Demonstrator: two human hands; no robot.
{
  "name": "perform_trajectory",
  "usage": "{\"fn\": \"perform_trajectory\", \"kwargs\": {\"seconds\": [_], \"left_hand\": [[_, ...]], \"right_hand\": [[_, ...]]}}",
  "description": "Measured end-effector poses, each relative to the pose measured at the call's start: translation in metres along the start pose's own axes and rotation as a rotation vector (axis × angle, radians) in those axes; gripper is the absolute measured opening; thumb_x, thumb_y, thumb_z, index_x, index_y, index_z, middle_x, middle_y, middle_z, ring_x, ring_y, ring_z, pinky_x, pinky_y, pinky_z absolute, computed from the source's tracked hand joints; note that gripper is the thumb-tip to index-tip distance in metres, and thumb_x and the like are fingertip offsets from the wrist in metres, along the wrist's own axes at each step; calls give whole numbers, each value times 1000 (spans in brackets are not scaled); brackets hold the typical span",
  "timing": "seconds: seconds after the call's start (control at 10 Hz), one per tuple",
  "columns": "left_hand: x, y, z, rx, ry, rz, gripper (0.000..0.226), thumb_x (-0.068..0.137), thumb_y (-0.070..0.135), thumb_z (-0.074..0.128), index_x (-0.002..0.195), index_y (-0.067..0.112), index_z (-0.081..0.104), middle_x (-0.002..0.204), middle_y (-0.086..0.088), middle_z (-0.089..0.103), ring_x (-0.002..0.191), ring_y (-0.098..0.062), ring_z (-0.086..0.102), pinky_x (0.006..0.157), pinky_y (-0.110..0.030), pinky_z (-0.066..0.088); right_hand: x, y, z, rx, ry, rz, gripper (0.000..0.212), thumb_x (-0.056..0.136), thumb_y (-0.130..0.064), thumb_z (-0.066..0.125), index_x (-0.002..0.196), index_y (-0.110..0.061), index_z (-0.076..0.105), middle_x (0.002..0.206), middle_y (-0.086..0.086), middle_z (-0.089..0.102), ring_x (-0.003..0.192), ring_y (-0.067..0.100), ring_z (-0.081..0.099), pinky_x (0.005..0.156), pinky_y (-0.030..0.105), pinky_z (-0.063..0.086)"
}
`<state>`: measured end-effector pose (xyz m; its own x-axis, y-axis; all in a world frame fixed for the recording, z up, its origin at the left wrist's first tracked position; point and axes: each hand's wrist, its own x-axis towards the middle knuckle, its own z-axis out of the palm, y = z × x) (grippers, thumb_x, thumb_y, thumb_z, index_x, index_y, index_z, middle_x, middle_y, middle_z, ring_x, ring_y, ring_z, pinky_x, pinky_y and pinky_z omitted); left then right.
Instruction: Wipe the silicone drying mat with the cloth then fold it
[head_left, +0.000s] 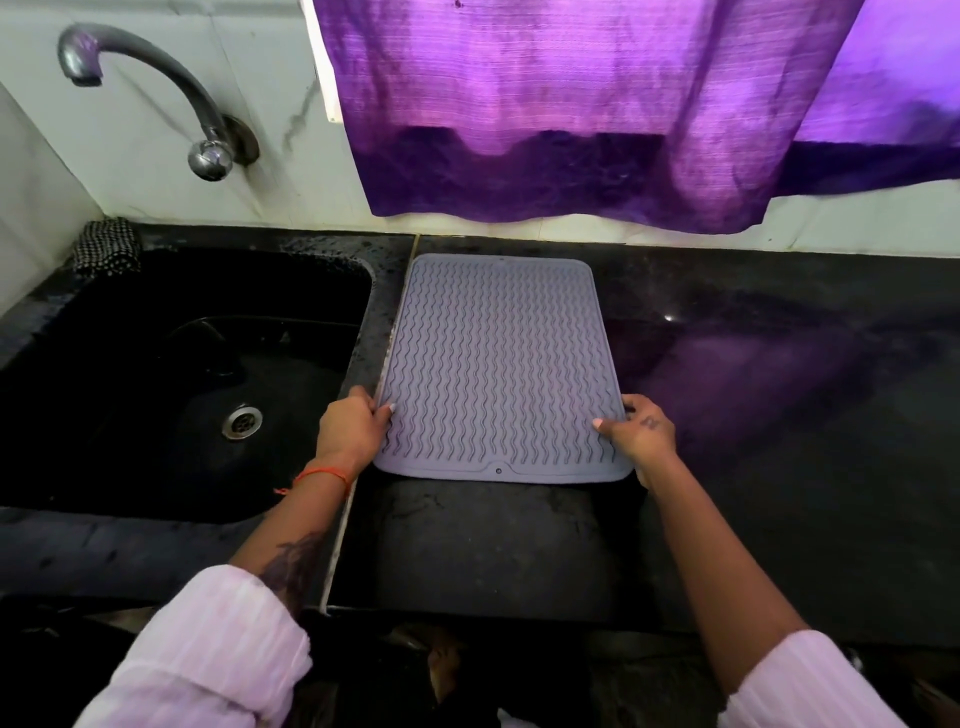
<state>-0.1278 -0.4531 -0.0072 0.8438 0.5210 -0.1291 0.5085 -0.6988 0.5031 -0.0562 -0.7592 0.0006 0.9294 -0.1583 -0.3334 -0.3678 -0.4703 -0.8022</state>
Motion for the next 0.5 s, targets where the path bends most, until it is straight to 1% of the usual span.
{"fn": "perform_trajectory", "kwargs": {"seconds": [0.1,0.2,0.3,0.4,0.5], "left_hand": [[-8,-3,0,19,3,3,30,93,31,55,96,1,52,96,-22,63,91,-39,59,74,-37,45],[-17,-7,1,0,-11,-11,30,92,31,56,94,2,51,95,-22,64,85,-40,62,77,-41,52],[-30,-13,-3,19,-24,-67,32,89,33,59,96,2,52,99,-24,63,86,-41,62,79,-42,51],[-49,-11,-5,63,53,-57,33,88,28,61,105,1,52,109,-23,56,97,-41,56,81,-41,44],[-67,5,-5,52,209,91,29,90,26,58,110,6,53,115,-18,50,99,-38,54,79,-42,44]], "right_hand": [[-14,9,-2,-38,20,-19,46,79,-11,72,121,-12,54,115,10,63,102,27,61,91,41,51],[-34,21,-1,-179,68,-78,54,77,-12,73,126,-12,51,115,12,62,104,32,59,92,43,49],[-53,30,-3,-246,105,-71,59,80,-12,68,135,-13,44,121,15,56,108,33,55,92,39,47],[-73,33,-5,-415,170,-169,61,82,-12,62,138,-13,39,129,15,43,116,33,44,93,36,41],[-86,25,6,-417,150,-433,54,89,-22,58,138,-9,40,136,14,40,124,30,37,98,36,38]]}}
